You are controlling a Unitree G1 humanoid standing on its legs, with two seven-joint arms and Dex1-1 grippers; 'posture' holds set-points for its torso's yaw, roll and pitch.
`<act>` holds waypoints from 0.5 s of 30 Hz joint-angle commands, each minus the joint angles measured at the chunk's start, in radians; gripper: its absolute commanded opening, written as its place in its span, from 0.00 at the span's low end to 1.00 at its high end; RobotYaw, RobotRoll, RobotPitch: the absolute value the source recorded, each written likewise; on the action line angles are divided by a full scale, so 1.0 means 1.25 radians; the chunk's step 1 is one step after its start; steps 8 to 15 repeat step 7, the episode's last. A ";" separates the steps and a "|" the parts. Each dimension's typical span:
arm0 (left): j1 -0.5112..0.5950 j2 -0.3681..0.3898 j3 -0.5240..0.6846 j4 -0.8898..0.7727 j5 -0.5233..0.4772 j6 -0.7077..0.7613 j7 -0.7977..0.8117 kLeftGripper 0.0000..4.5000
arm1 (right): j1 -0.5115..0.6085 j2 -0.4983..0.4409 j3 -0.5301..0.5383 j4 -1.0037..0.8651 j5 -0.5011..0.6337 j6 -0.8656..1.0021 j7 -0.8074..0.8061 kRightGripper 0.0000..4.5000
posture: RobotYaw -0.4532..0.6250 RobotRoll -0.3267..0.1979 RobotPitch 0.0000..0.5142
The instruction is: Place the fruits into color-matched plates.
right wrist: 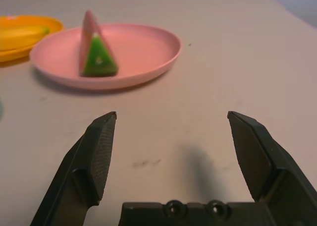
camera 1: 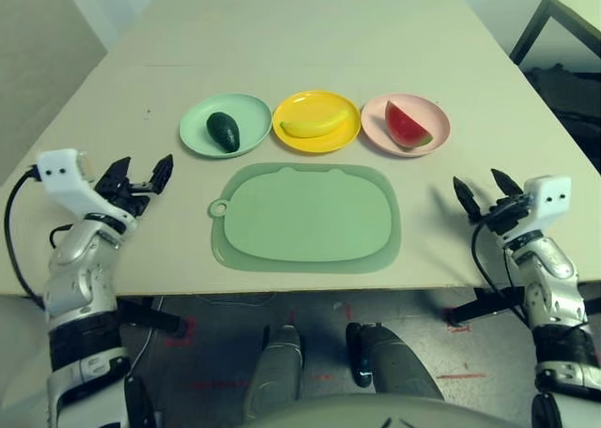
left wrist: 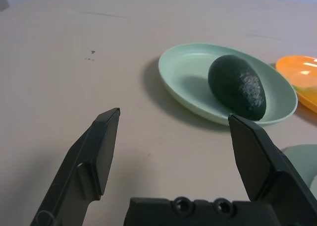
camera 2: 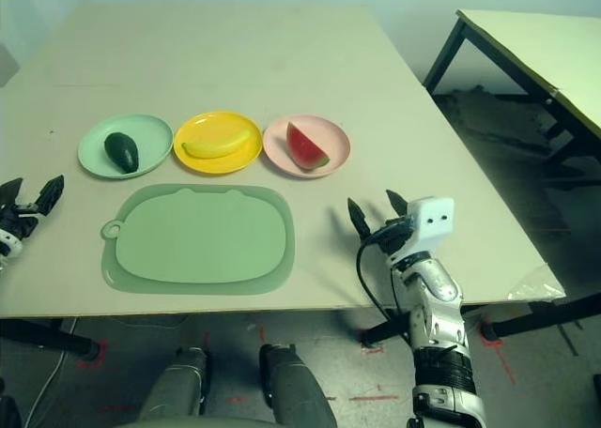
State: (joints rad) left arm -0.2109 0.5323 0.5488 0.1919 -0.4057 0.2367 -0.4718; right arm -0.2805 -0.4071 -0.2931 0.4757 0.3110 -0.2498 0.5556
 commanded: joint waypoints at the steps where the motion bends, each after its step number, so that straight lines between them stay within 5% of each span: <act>1: 0.008 0.027 0.005 0.008 -0.002 -0.001 -0.005 0.99 | -0.022 -0.008 -0.010 0.059 -0.002 -0.033 0.011 1.00 | 0.47 0.62 0.32; 15: 0.010 0.038 0.002 0.000 -0.009 0.000 0.005 0.99 | -0.014 -0.015 -0.012 0.069 -0.001 -0.052 0.014 1.00 | 0.46 0.62 0.33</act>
